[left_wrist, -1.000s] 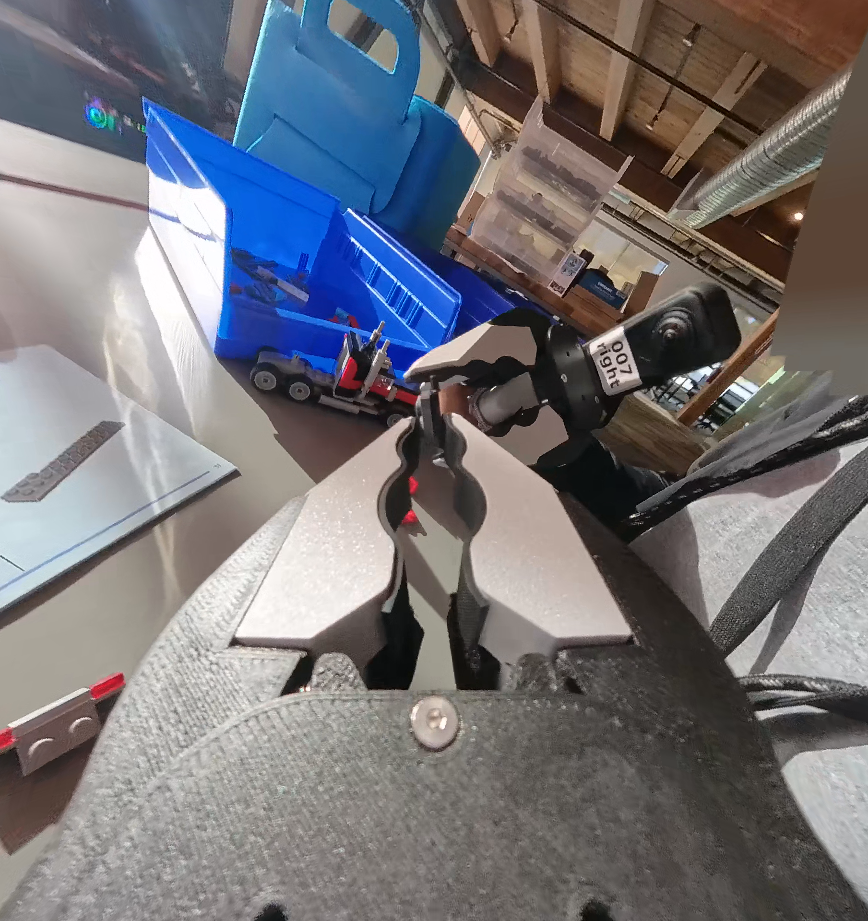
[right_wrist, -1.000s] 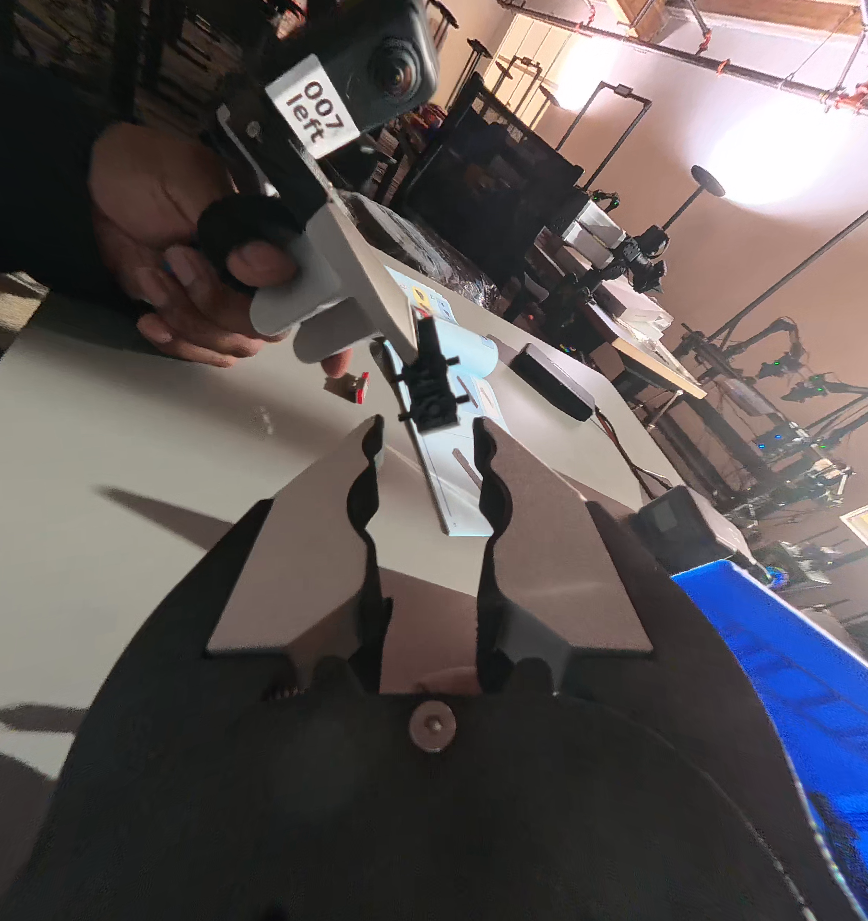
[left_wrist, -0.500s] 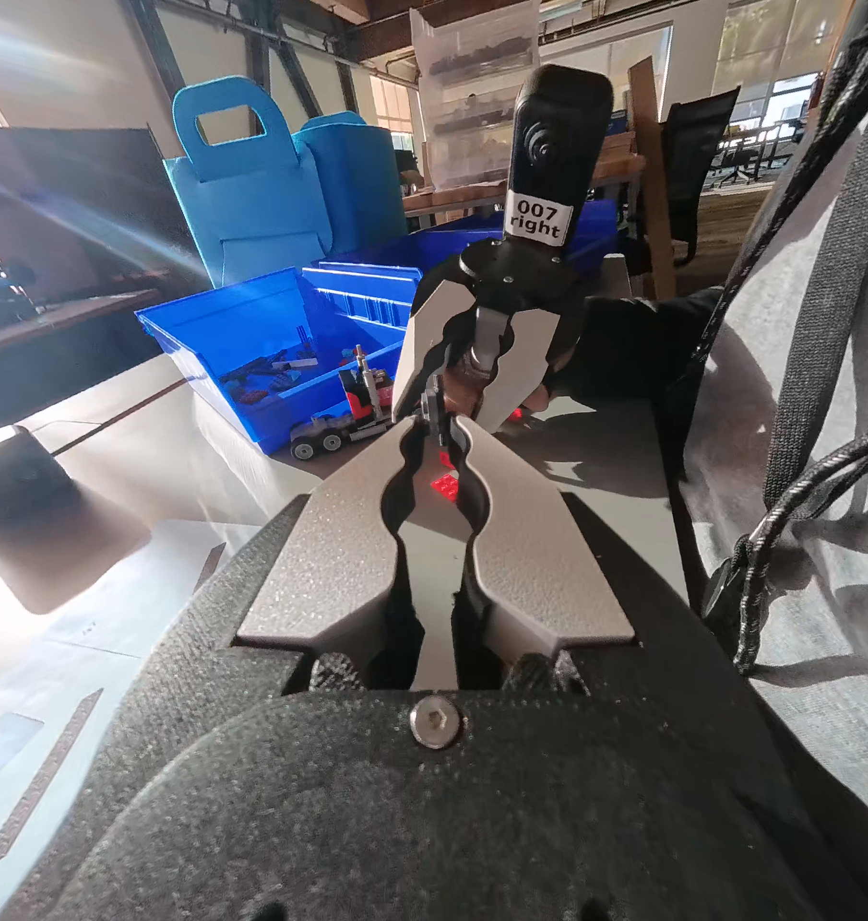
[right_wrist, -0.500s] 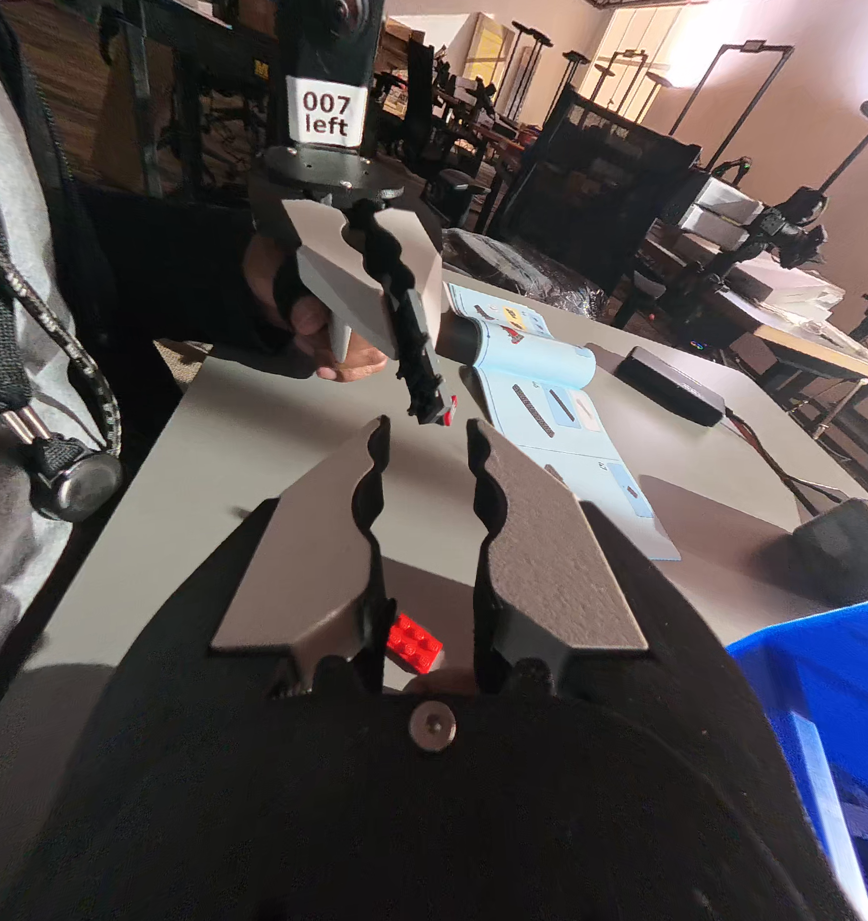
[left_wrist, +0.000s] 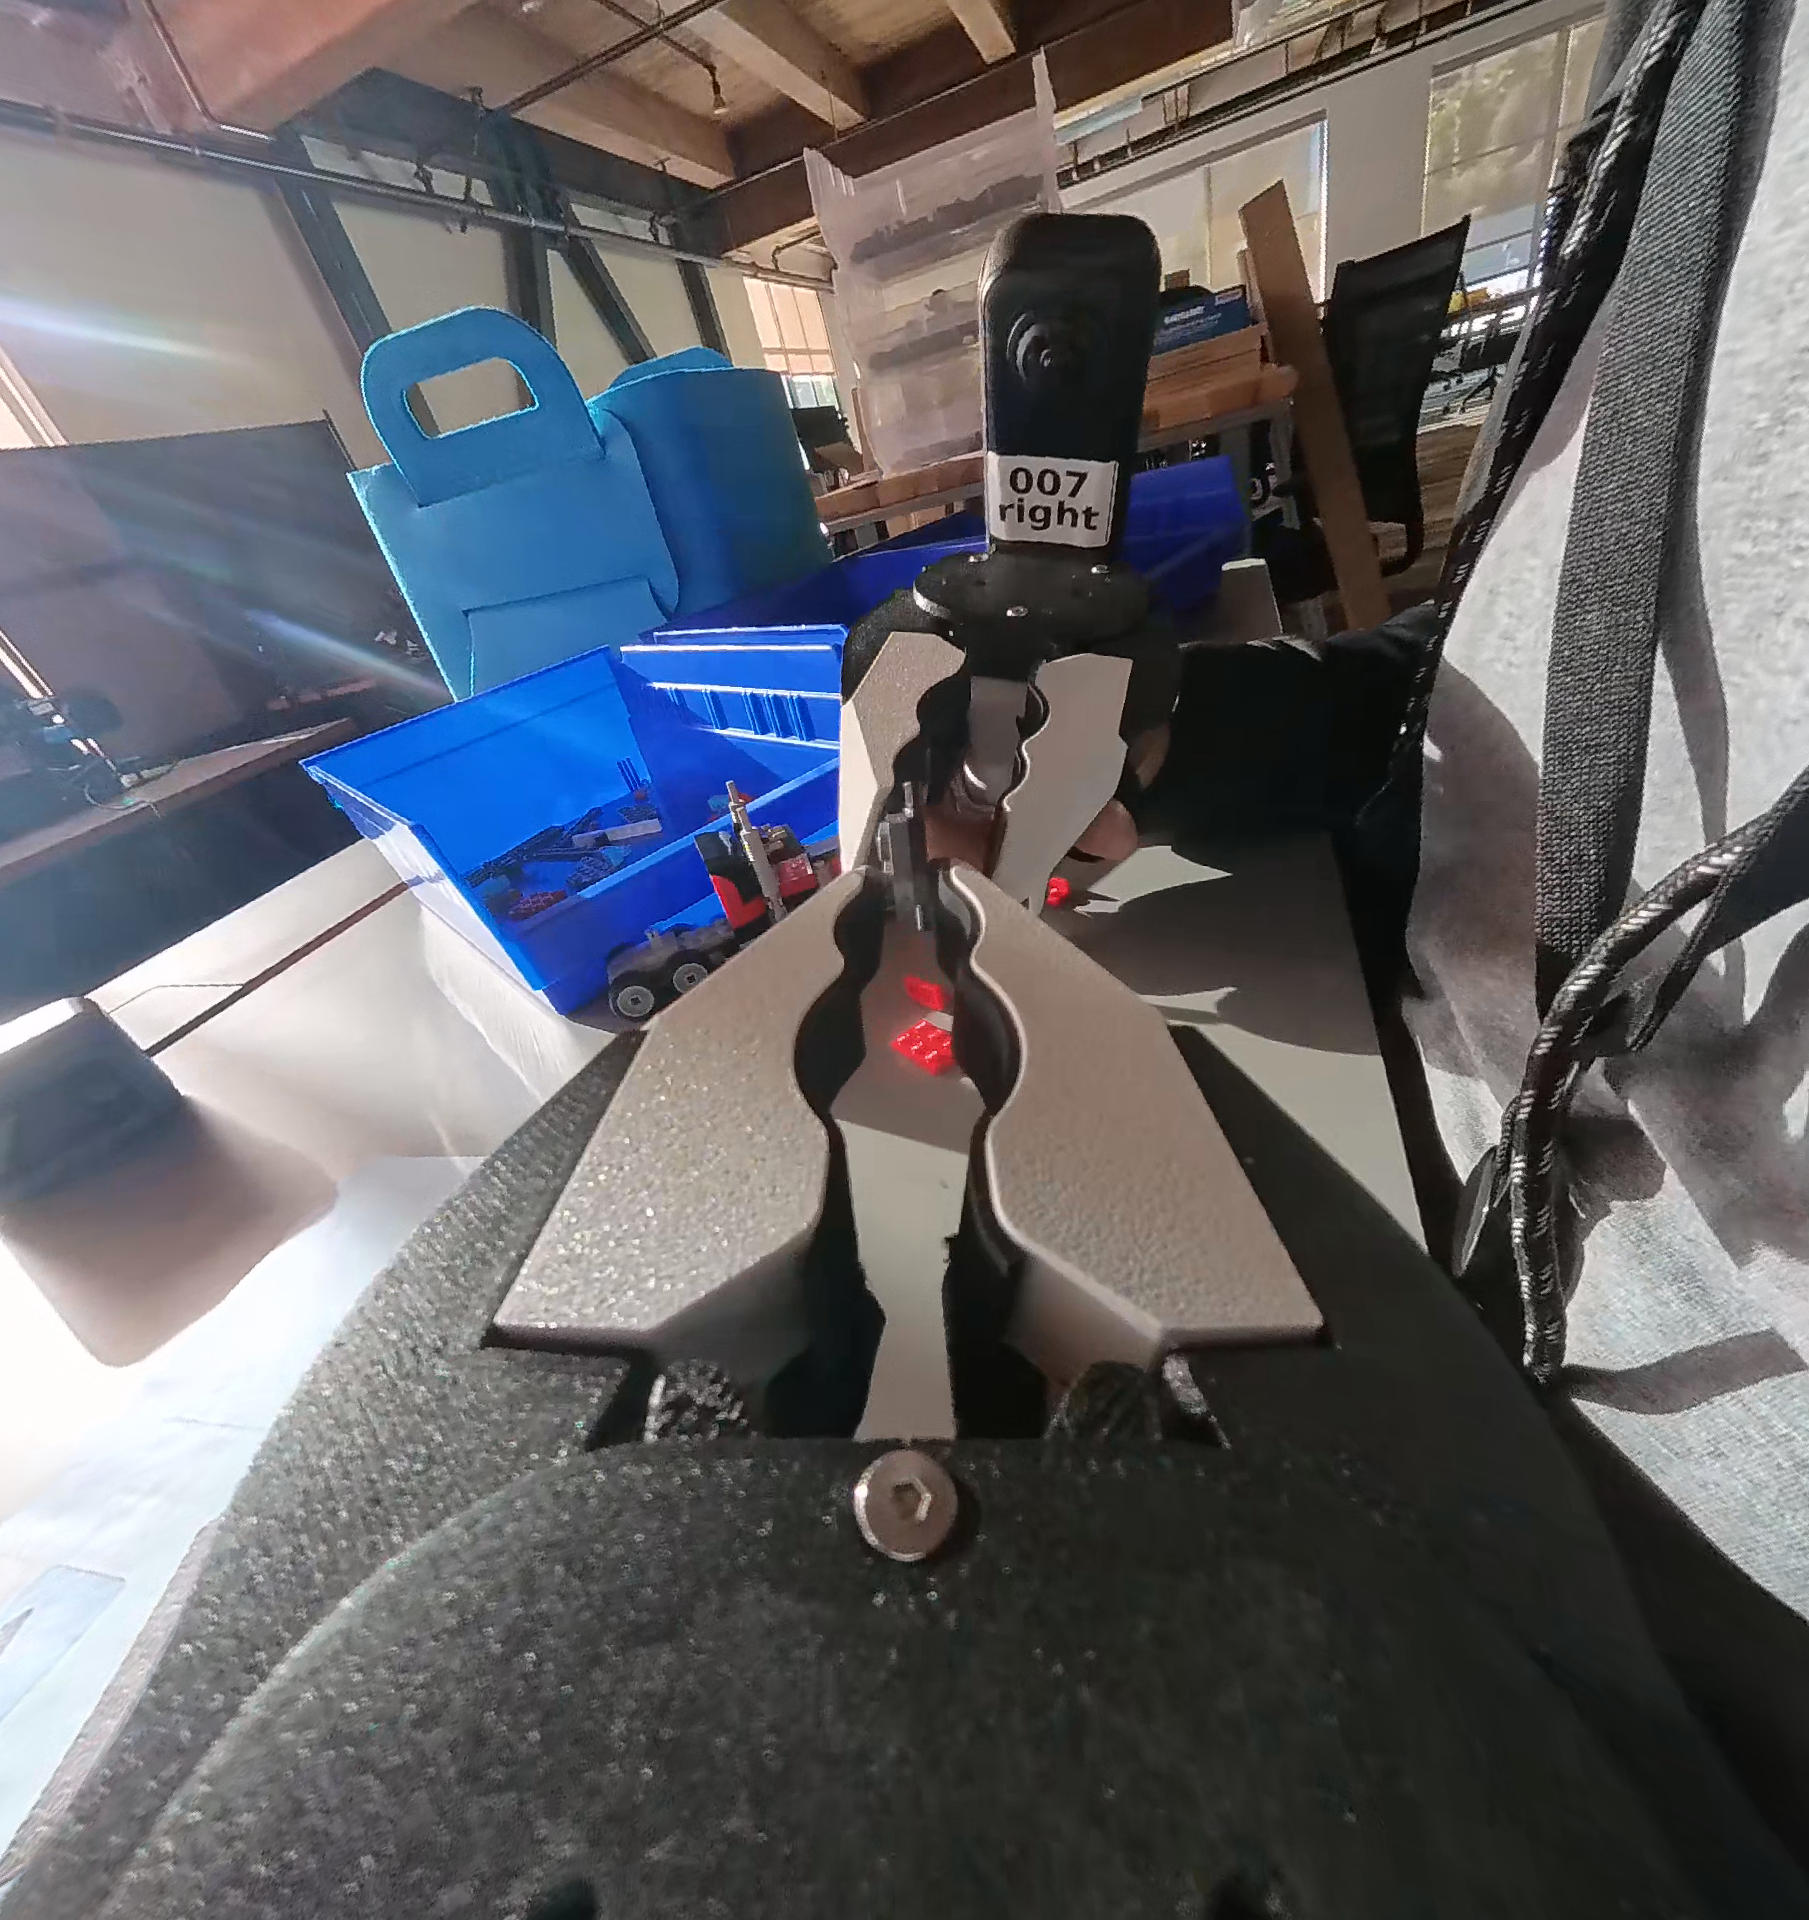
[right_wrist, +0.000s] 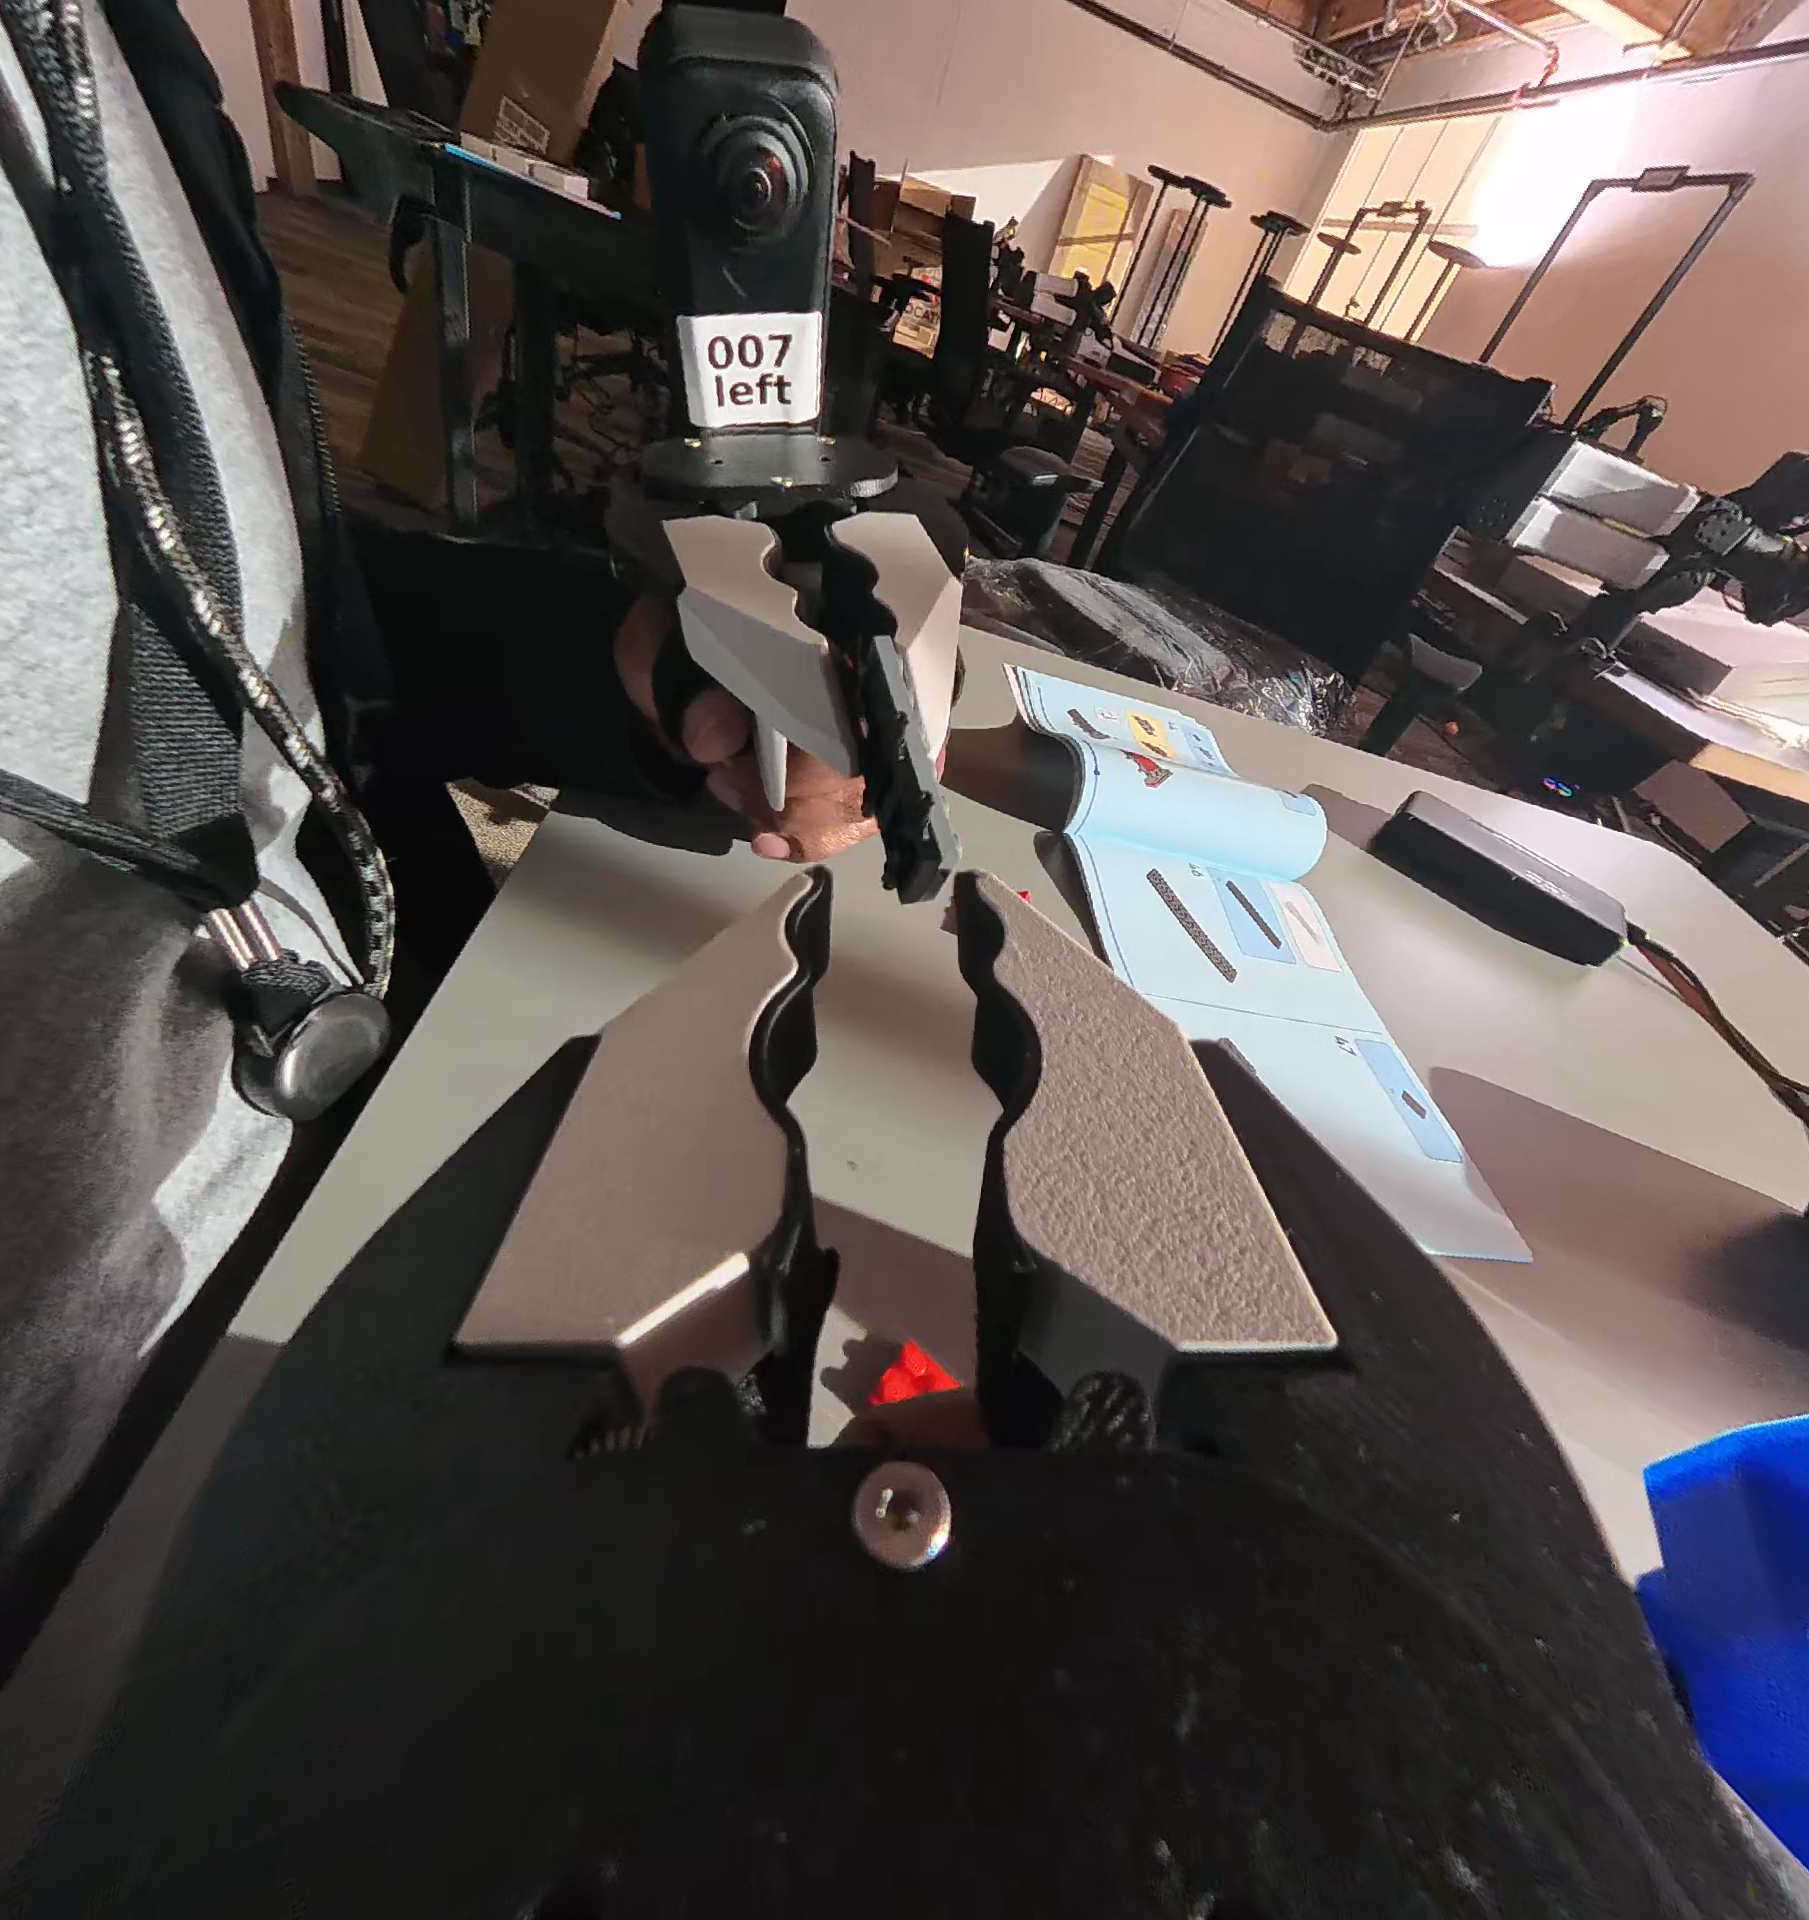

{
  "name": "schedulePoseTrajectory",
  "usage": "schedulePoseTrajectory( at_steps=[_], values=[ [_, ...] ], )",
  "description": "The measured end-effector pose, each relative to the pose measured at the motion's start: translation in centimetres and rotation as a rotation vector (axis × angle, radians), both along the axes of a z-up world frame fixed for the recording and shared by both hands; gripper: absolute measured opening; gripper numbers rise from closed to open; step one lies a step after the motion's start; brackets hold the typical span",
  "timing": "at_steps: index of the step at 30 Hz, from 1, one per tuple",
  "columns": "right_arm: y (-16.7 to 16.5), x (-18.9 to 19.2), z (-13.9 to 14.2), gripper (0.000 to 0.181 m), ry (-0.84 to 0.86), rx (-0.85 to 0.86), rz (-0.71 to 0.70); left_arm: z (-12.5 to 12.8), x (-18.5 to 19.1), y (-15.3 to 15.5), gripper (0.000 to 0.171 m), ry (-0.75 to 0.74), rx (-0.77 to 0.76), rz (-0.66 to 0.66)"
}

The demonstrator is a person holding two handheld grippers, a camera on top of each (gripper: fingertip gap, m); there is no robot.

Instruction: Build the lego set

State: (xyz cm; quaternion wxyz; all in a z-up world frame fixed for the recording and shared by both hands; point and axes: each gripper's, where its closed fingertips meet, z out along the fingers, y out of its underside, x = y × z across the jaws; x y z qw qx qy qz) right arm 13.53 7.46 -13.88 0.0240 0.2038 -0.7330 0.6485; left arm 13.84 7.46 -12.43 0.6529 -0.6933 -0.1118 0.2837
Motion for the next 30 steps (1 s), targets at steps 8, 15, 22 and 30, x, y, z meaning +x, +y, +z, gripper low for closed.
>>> schedulePoseTrajectory(
  at_steps=[8, 15, 22, 30],
  values=[
    [0.0, 0.0, 0.6, 0.014, -0.012, -0.029, 0.003, 0.0, 0.3, 0.1, 0.010, 0.007, 0.001, -0.018],
    [0.1, -0.1, 0.7, 0.013, 0.000, -0.037, 0.000, 0.0, 0.2, 0.1, 0.009, -0.001, 0.002, -0.022],
    [0.1, -0.6, 0.7, 0.012, 0.036, -0.047, -0.034, 0.2, -0.2, -0.4, 0.012, -0.015, 0.033, 0.003],
    [0.3, -1.0, 1.1, 0.011, 0.064, -0.077, -0.058, 1.2, -0.3, -1.4, 0.015, -0.033, 0.133, 0.012]
  ],
)
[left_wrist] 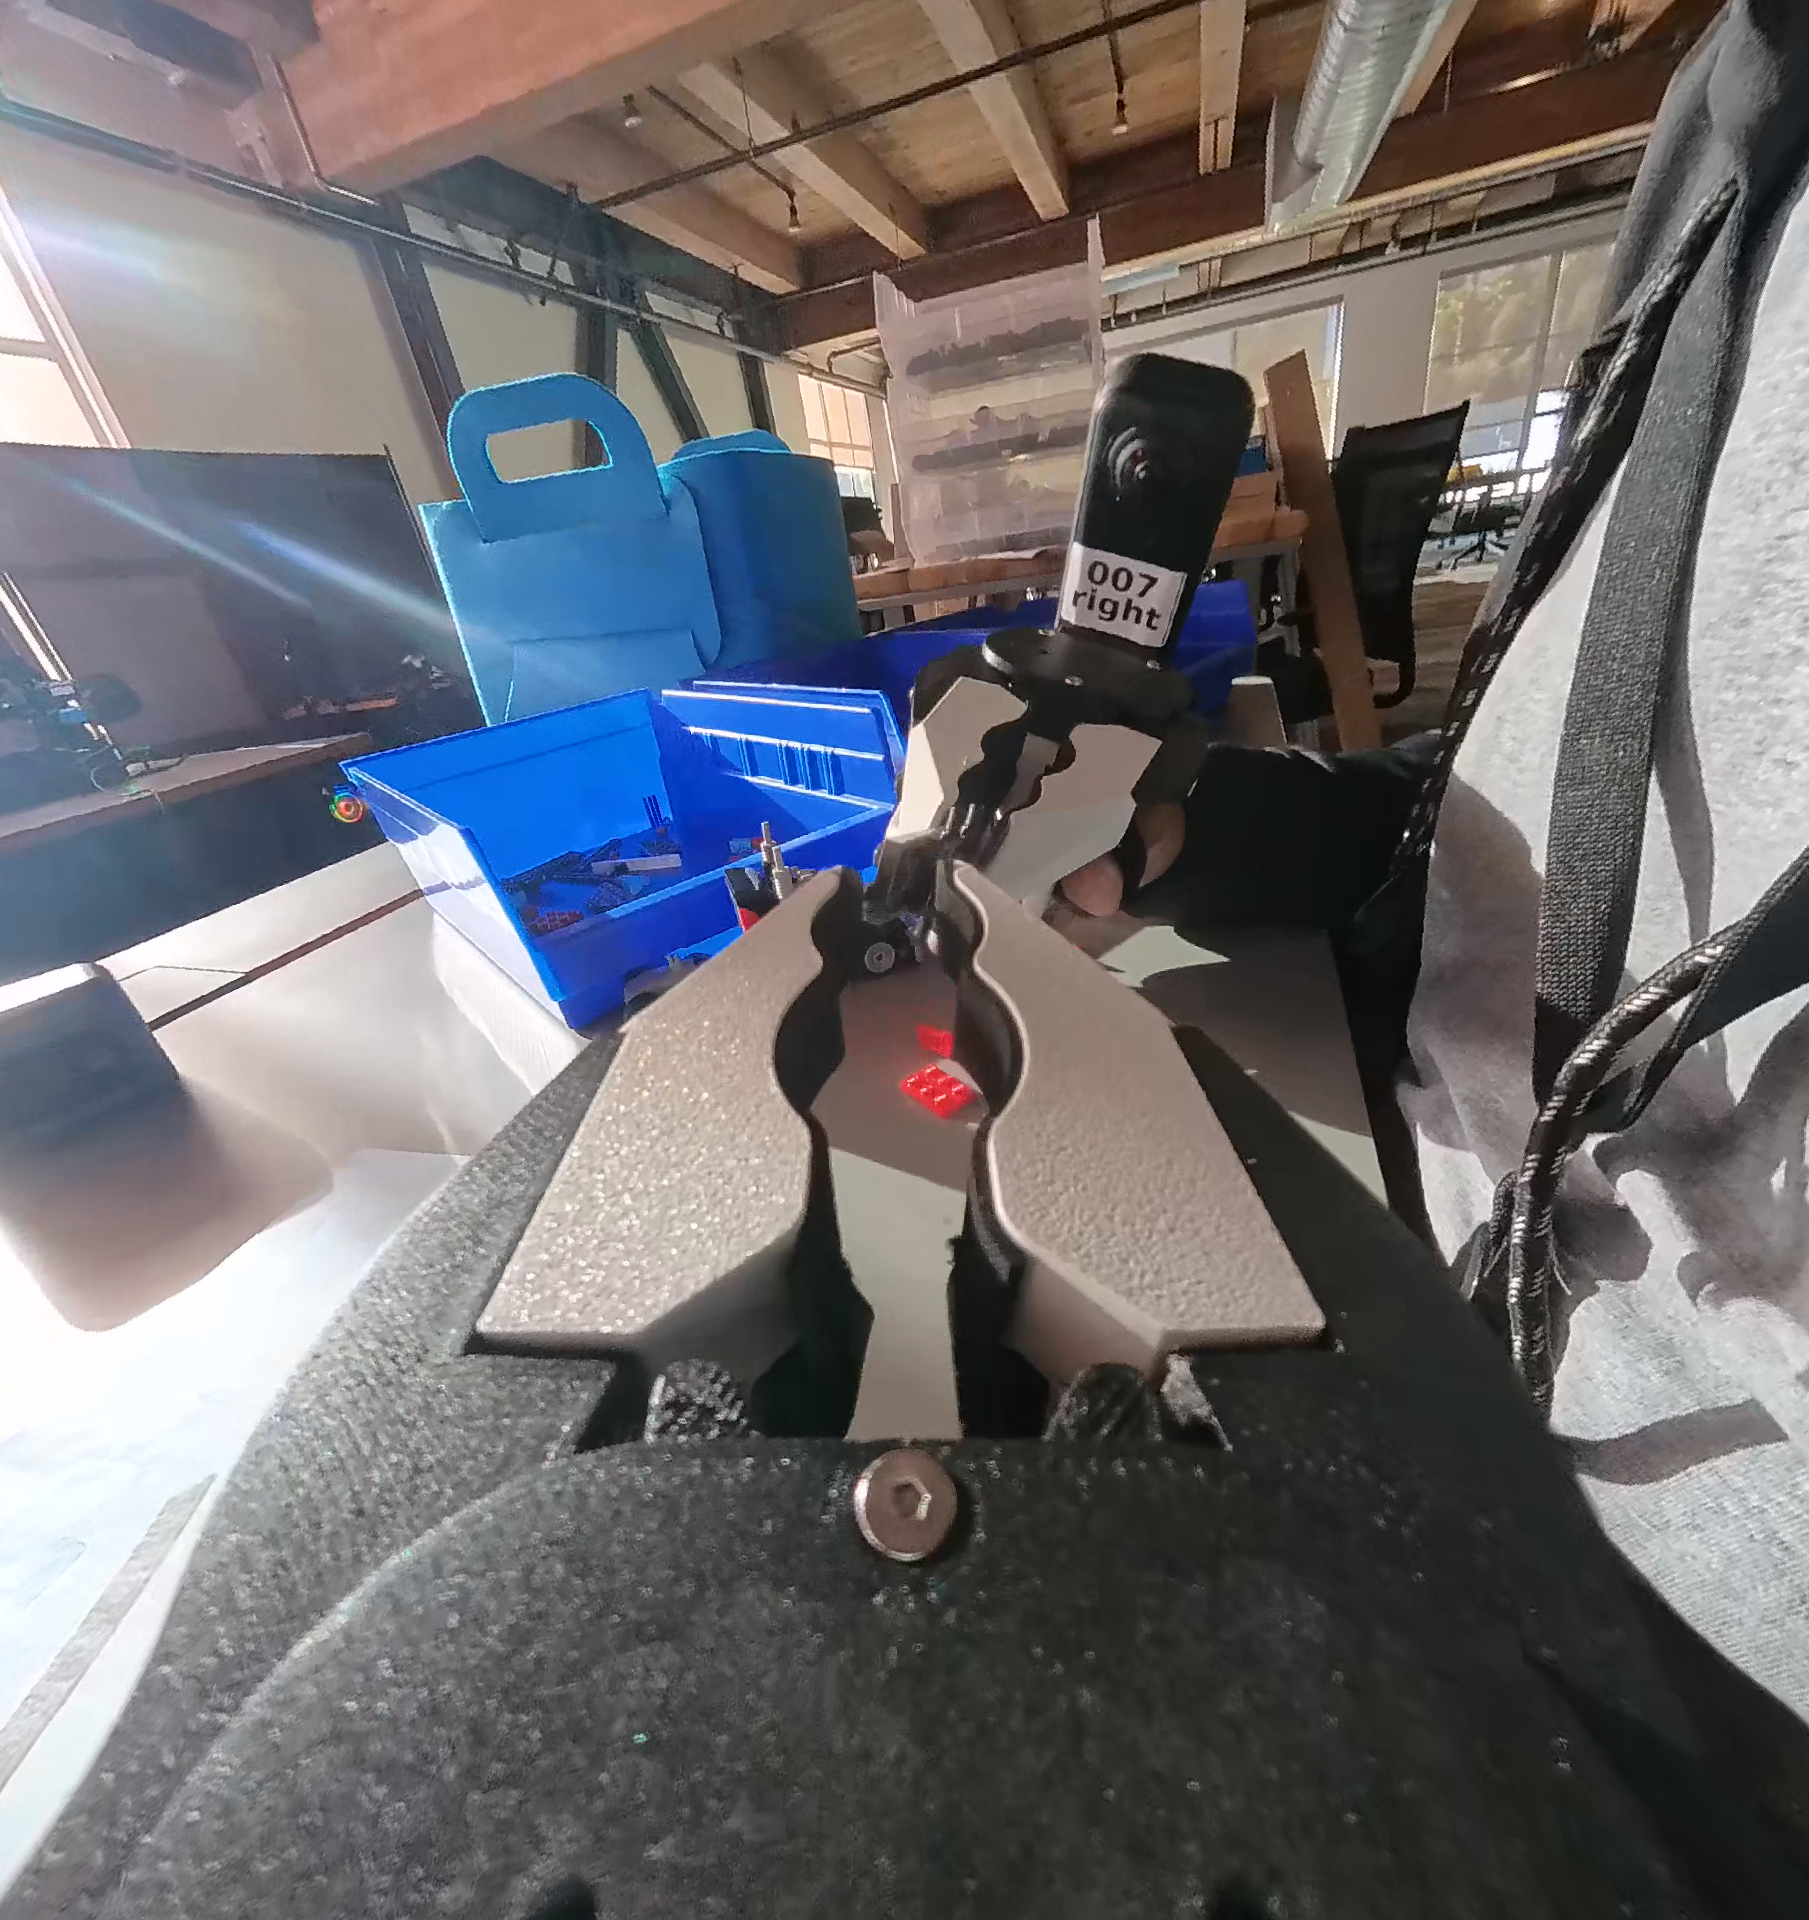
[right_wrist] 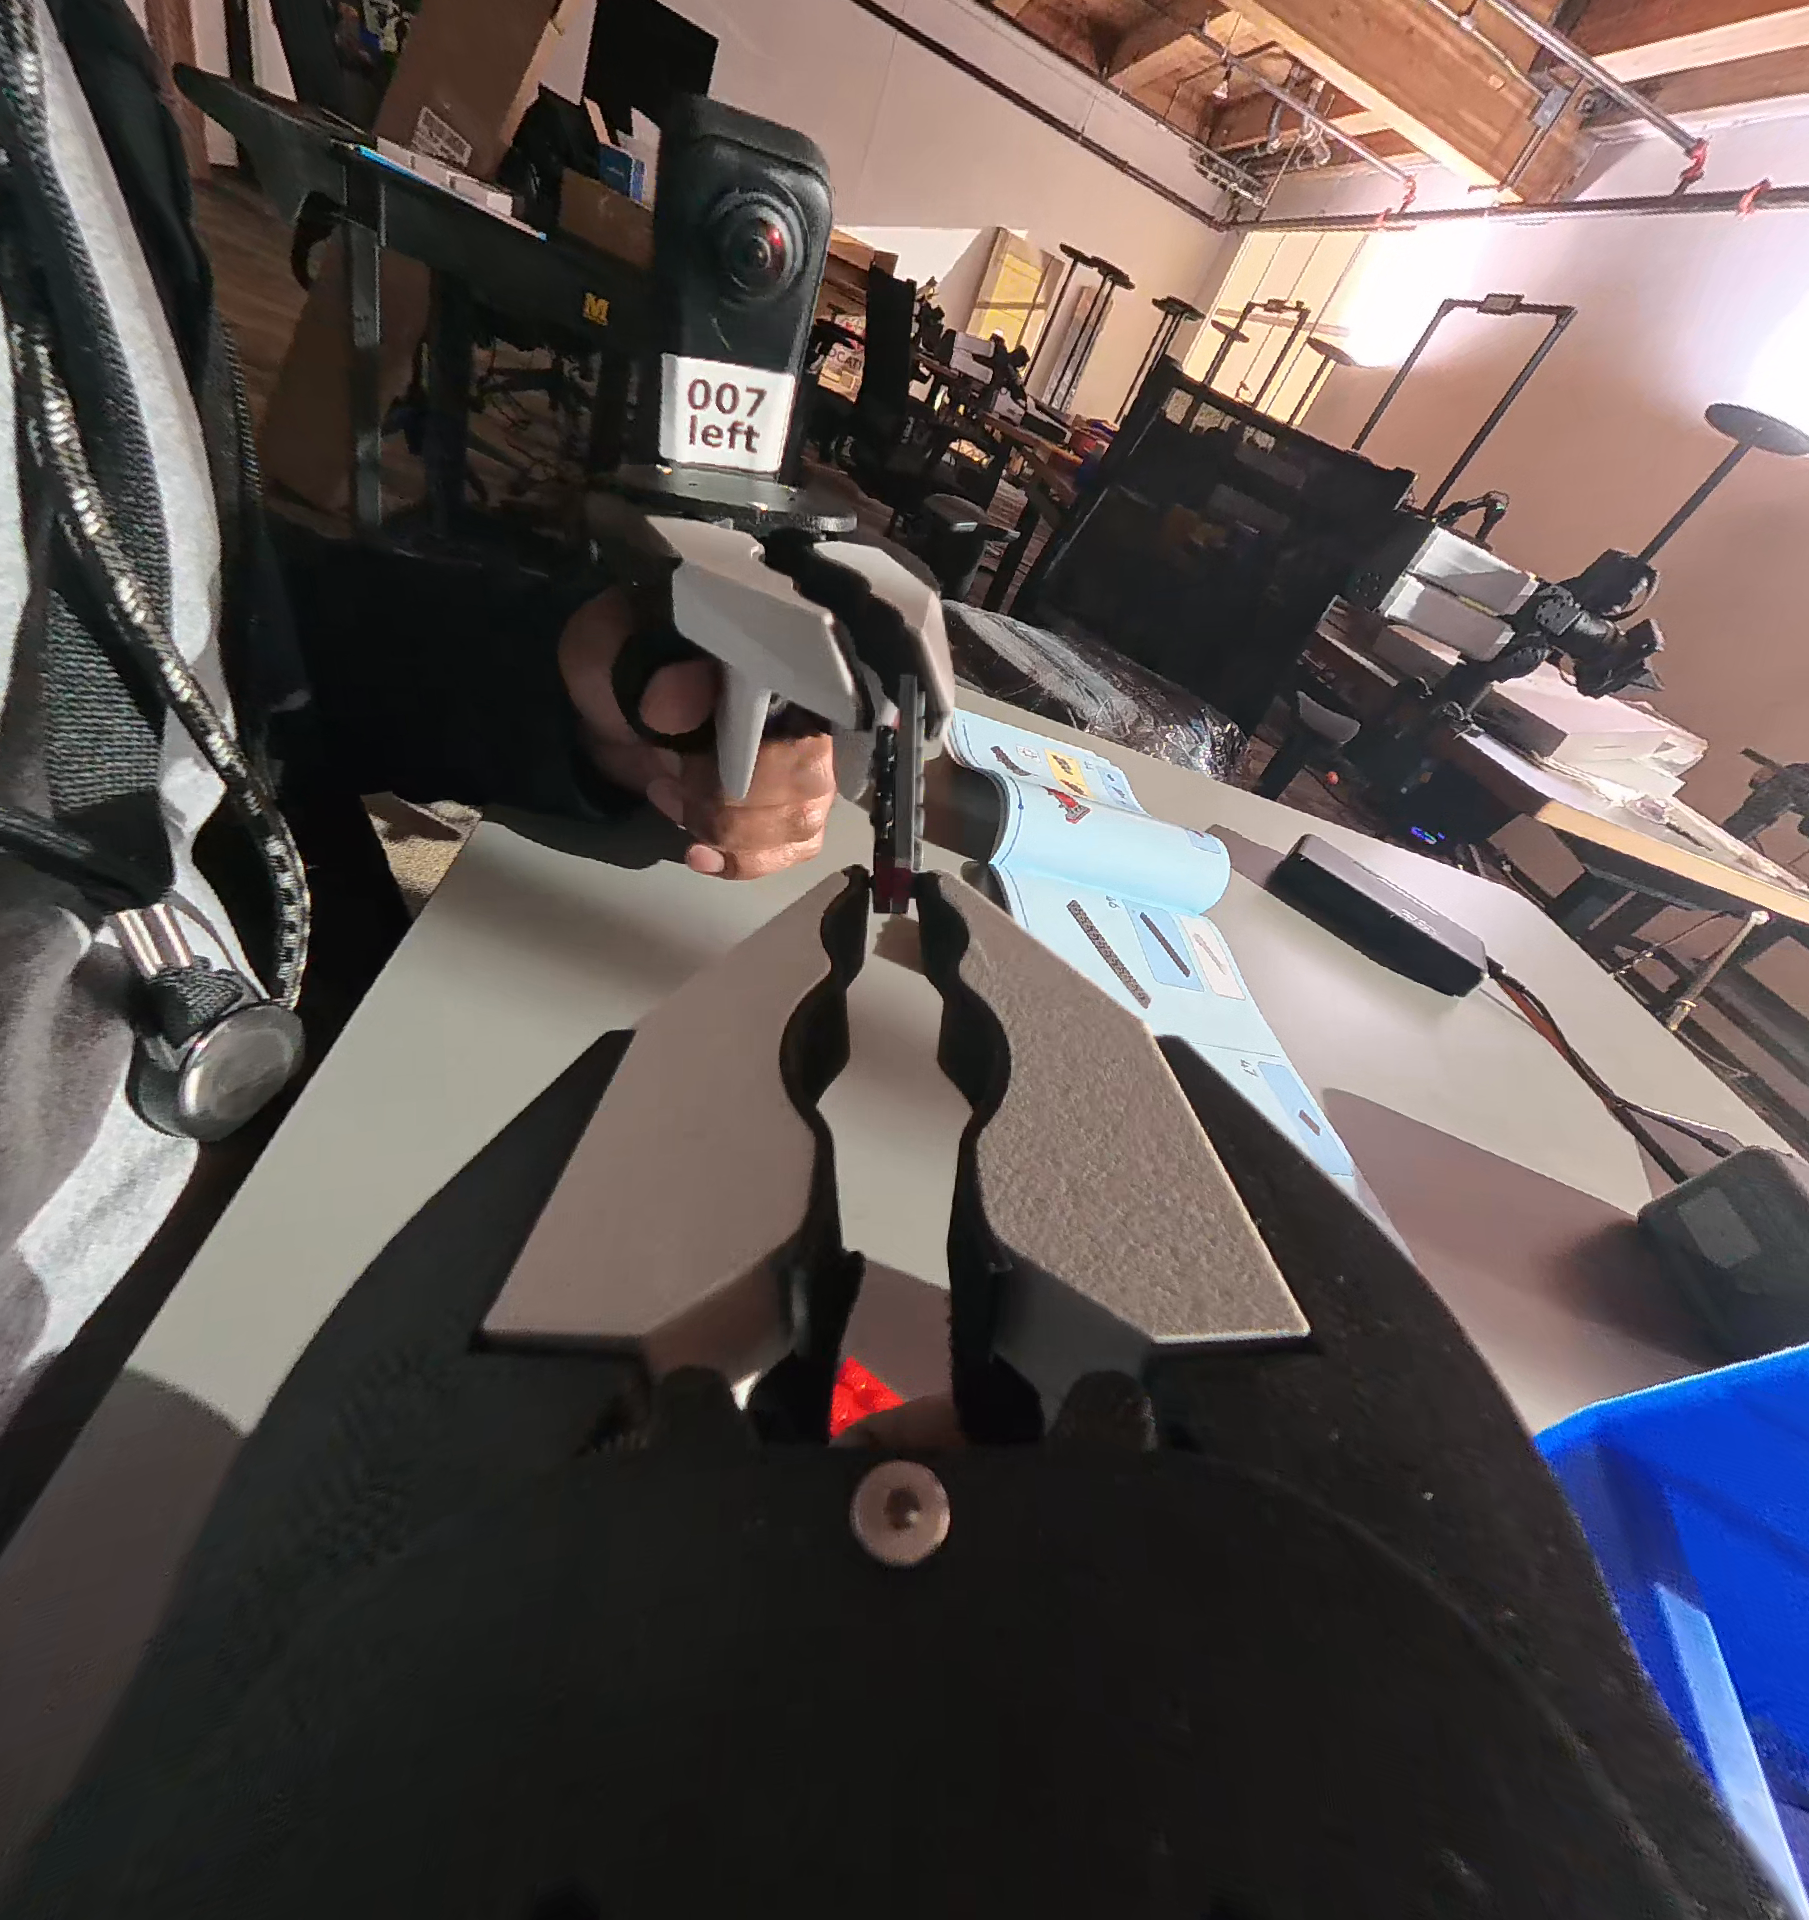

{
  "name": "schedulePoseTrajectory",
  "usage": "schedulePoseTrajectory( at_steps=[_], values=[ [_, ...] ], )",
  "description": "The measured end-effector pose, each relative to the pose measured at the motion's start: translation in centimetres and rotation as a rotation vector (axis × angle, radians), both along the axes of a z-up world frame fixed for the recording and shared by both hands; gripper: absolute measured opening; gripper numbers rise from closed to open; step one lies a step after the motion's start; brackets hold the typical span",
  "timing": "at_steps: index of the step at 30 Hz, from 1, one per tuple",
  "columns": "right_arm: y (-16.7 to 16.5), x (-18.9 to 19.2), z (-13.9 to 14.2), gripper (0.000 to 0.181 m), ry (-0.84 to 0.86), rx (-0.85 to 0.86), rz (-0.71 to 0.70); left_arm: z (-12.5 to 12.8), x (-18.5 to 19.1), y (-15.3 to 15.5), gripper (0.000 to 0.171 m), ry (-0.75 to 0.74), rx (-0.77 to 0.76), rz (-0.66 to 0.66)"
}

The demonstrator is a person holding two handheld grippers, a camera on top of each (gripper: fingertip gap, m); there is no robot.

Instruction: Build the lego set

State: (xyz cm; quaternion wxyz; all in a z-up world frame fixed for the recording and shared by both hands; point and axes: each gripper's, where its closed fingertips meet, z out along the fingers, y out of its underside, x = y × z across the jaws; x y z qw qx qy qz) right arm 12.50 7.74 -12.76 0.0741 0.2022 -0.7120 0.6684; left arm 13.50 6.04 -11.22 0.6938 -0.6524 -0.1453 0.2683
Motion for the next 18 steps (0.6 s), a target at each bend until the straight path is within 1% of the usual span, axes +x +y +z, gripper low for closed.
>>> schedulePoseTrajectory(
  at_steps=[5, 9, 11, 14, 16, 18],
  values=[
    [0.1, -0.5, 0.3, 0.011, 0.039, -0.025, -0.031, 0.5, -0.2, -0.7, 0.021, -0.036, 0.065, 0.012],
    [0.3, -1.4, 0.7, 0.011, 0.080, -0.052, -0.085, 1.3, -0.5, -1.4, 0.032, -0.112, 0.182, 0.015],
    [0.4, -1.7, 1.0, 0.011, 0.099, -0.073, -0.109, 1.8, -1.1, -1.9, 0.035, -0.204, 0.286, 0.018],
    [0.5, -2.2, 1.1, 0.011, 0.163, -0.086, -0.146, 1.6, -2.2, -2.0, 0.036, -0.419, 0.420, -0.025],
    [0.5, -2.2, 0.9, 0.012, 0.207, -0.084, -0.155, 1.1, -2.7, -1.6, 0.037, -0.528, 0.464, -0.055],
    [0.5, -2.1, 0.8, 0.012, 0.257, -0.087, -0.163, 0.2, -2.9, -0.9, 0.037, -0.626, 0.466, -0.079]
  ],
)
